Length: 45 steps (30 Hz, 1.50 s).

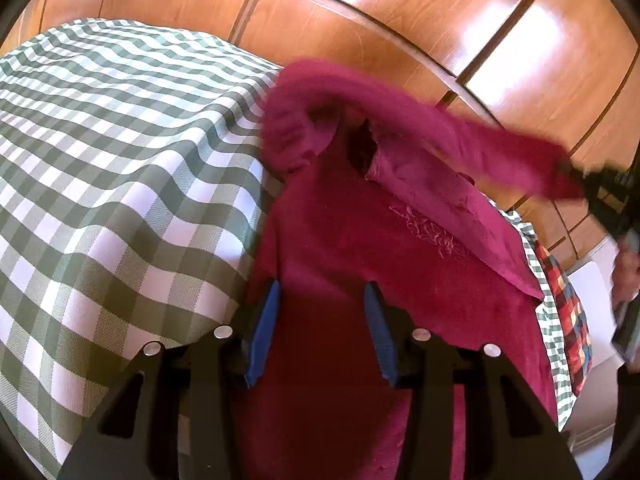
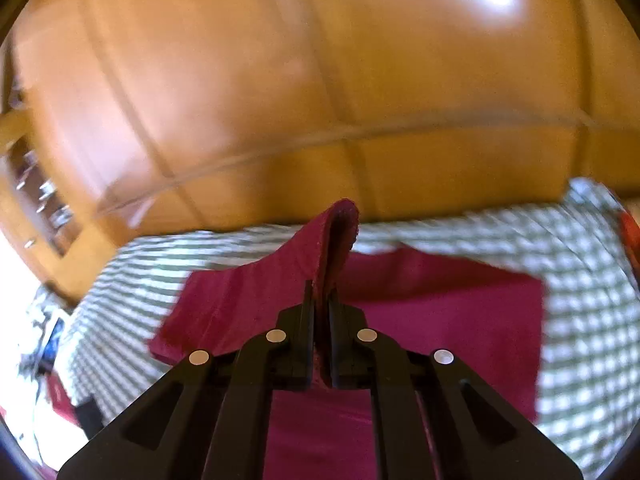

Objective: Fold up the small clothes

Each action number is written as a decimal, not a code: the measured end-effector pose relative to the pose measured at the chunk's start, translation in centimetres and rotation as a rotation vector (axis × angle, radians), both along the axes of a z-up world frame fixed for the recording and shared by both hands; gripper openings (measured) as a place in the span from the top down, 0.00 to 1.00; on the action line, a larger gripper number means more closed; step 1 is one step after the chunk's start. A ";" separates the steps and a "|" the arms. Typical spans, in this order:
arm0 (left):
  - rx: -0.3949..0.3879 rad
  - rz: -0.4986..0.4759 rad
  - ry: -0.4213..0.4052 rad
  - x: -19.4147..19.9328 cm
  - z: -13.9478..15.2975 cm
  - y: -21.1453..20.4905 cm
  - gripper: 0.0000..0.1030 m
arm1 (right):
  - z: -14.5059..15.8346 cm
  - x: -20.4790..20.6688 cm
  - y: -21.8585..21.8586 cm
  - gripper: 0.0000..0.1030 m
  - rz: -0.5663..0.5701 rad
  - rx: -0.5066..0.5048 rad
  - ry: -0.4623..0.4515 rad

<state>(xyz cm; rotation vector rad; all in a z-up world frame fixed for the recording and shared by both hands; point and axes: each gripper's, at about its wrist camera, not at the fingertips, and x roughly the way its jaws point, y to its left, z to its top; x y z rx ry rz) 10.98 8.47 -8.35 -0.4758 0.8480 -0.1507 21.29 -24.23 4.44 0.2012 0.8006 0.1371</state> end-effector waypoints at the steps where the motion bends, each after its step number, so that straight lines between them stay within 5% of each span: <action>1: 0.003 0.000 0.001 0.0 0.0 0.0 0.57 | -0.9 0.0 -1.3 0.95 -0.033 -0.005 0.022; 11: 0.059 -0.008 0.031 0.4 0.5 -0.8 0.55 | -9.6 -0.9 -7.8 0.95 -0.204 0.055 0.191; 14: 0.084 -0.020 0.057 0.8 2.1 -1.4 0.55 | -9.0 -1.1 -8.1 0.94 -0.195 0.099 0.176; 16: 0.090 -0.039 -0.006 0.6 4.2 -1.8 0.55 | -8.2 -1.5 -8.5 0.87 -0.186 0.102 0.158; 18: 0.089 -0.046 -0.061 0.8 6.1 -2.0 0.54 | -6.9 -2.3 -9.0 0.56 -0.194 0.098 0.117; 19: 0.079 -0.049 -0.083 1.2 6.9 -2.0 0.54 | -6.2 -2.7 -9.1 0.51 -0.196 0.100 0.091; 25: 0.070 -0.044 -0.090 5.7 7.4 -2.6 0.53 | -3.4 -3.2 -6.0 0.51 -0.089 0.087 0.021; 30: 0.072 -0.029 0.009 8.5 4.3 -3.0 0.54 | -7.5 -1.9 -4.1 0.51 -0.083 0.004 0.131; 32: 0.072 -0.042 0.058 8.8 2.1 -2.9 0.63 | -9.9 -1.8 -4.8 0.51 -0.111 -0.004 0.178; 34: 0.076 -0.054 0.043 8.1 1.0 -2.8 0.66 | -10.7 -2.3 -5.3 0.51 -0.098 0.015 0.128; 43: 0.030 -0.015 -0.040 7.8 4.9 -1.3 0.50 | -7.6 -2.2 -4.1 0.51 -0.074 -0.017 0.085; 45: 0.000 0.020 -0.038 9.3 5.2 0.0 0.48 | -6.6 -2.1 -3.7 0.42 -0.070 -0.021 0.057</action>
